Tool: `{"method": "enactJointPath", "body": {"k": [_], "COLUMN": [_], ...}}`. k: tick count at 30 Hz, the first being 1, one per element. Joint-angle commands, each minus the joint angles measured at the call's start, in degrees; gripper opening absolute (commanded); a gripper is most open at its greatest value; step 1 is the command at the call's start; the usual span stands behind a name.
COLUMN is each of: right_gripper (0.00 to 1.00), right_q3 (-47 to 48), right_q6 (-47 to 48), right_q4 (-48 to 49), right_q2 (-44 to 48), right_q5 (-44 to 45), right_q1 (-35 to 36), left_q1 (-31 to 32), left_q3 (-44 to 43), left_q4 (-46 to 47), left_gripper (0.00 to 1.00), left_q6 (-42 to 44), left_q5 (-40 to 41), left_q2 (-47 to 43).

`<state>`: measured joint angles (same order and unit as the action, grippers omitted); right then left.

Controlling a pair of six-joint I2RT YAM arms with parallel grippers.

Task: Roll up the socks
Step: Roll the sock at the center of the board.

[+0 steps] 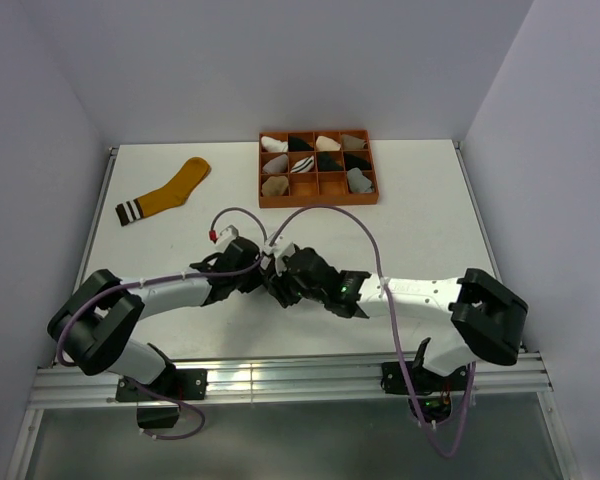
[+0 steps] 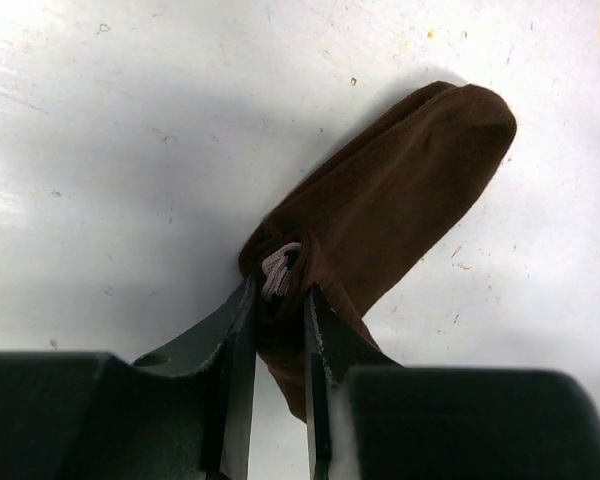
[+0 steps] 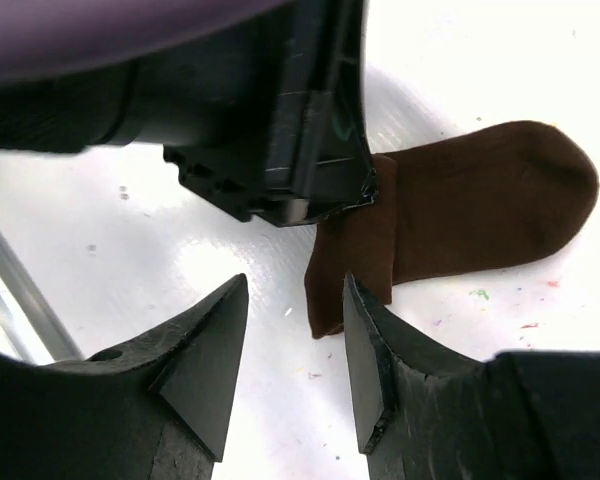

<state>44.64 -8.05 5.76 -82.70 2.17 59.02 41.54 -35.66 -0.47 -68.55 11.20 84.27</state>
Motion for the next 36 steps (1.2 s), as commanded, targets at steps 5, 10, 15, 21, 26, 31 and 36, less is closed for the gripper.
{"method": "enactJointPath", "body": {"k": [5, 10, 15, 21, 26, 31, 36], "right_gripper": [0.5, 0.5, 0.49, 0.49, 0.51, 0.52, 0.52], "right_q3": [0.18, 0.53, 0.88, 2.03, 1.85, 3.34, 3.08], "right_q6": [5.33, 4.28, 2.78, -0.29, -2.4, -3.11, -3.2], "right_q4": [5.93, 6.63, 5.76, 2.15, 0.22, -1.8, -1.37], "right_q2": [-4.93, -7.21, -10.73, -13.28, -13.45, -16.35, -15.75], "right_q5": [15.66, 14.96, 15.31, 15.93, 16.46, 18.38, 21.64], "right_q1": [5.75, 6.28, 6.28, 6.19, 6.19, 5.93, 5.66], "left_q1": [-0.05, -0.23, -0.14, -0.23, -0.32, -0.23, -0.23], "left_q3": [-1.6, -1.69, -1.78, -2.05, -2.05, -1.87, -1.96], "left_q4": [-7.79, -7.27, -6.91, -6.91, -6.65, -5.86, -6.21], "left_gripper": [0.17, 0.17, 0.17, 0.16, 0.16, 0.16, 0.17], "left_q6": [5.27, 5.36, 5.54, 5.54, 5.89, 6.33, 6.59], "left_q5": [-1.09, -1.97, -2.5, -2.85, -3.12, -3.99, -4.08], "left_q2": [2.65, 3.27, 3.36, 3.36, 3.36, 3.18, 3.09]}}
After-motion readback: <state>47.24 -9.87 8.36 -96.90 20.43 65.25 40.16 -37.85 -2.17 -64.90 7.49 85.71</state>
